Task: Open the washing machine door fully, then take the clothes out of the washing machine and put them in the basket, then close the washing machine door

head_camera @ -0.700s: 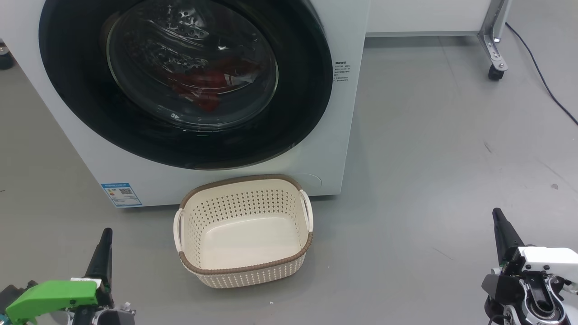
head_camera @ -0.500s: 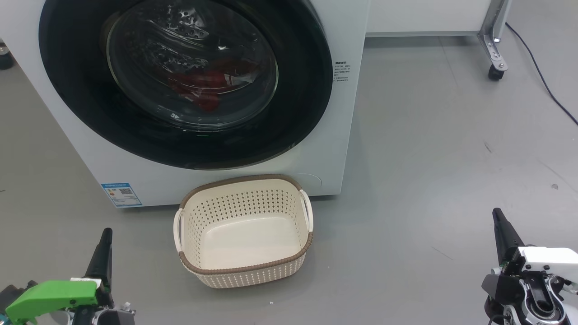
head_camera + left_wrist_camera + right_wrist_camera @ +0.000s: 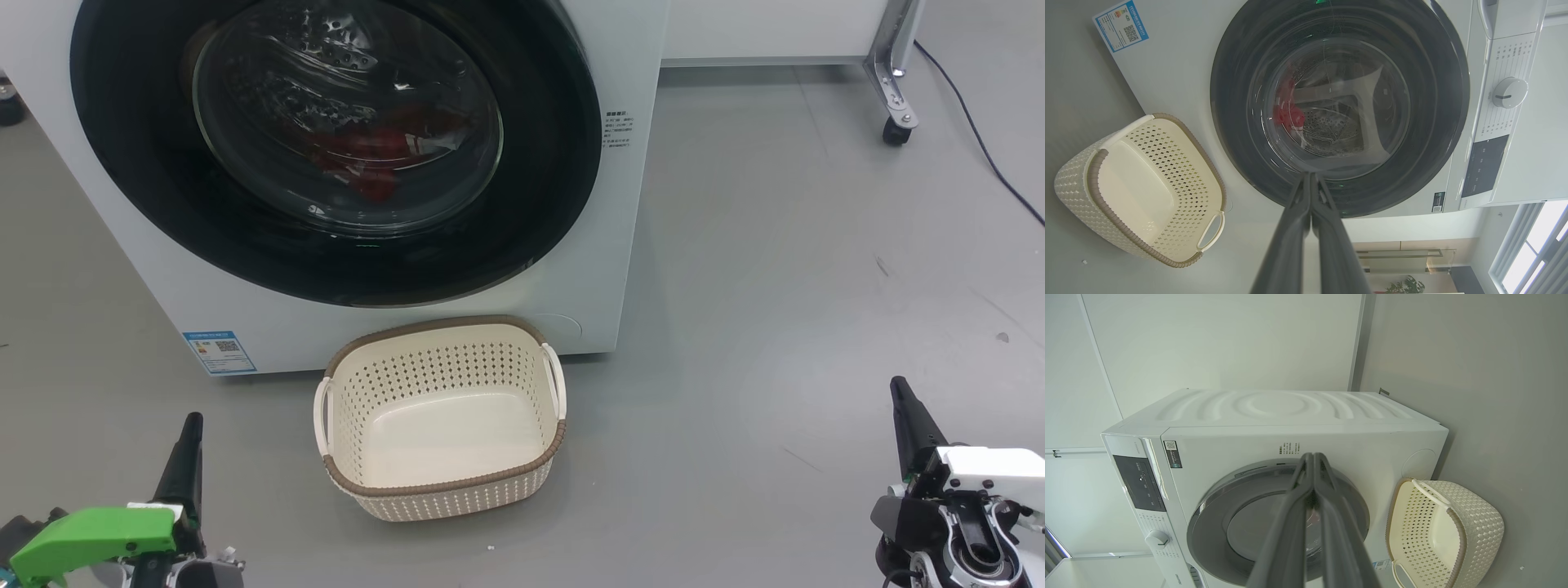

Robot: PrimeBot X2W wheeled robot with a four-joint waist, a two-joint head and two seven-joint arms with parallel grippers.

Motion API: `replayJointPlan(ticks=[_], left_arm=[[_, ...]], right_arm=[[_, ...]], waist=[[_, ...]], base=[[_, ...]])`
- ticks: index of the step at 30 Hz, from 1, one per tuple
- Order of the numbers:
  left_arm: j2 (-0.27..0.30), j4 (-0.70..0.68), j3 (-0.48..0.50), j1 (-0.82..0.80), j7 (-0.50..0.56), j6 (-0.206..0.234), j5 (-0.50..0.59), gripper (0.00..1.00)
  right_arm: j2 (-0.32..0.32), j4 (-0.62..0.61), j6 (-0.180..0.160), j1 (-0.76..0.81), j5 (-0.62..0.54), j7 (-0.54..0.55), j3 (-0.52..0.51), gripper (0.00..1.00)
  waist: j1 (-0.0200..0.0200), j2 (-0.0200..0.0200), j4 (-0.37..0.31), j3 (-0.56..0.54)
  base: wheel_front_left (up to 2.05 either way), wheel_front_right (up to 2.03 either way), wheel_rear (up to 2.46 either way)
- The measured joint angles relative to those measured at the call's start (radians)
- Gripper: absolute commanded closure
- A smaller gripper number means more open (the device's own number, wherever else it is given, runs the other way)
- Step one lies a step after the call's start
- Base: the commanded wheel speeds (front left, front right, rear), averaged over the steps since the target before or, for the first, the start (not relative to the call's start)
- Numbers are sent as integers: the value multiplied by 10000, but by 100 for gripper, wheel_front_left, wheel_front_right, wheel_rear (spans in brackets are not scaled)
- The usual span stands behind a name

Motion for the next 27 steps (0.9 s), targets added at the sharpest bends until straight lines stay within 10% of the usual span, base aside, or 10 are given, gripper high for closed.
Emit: replayJointPlan(ticks=[27], left_arm=[[-10, 2, 17, -3, 2, 0, 19, 100]], right_arm=[[10, 2, 0, -1, -2, 2, -21, 100]], waist=[[0, 0, 0, 0]], base=[[0, 0, 0]])
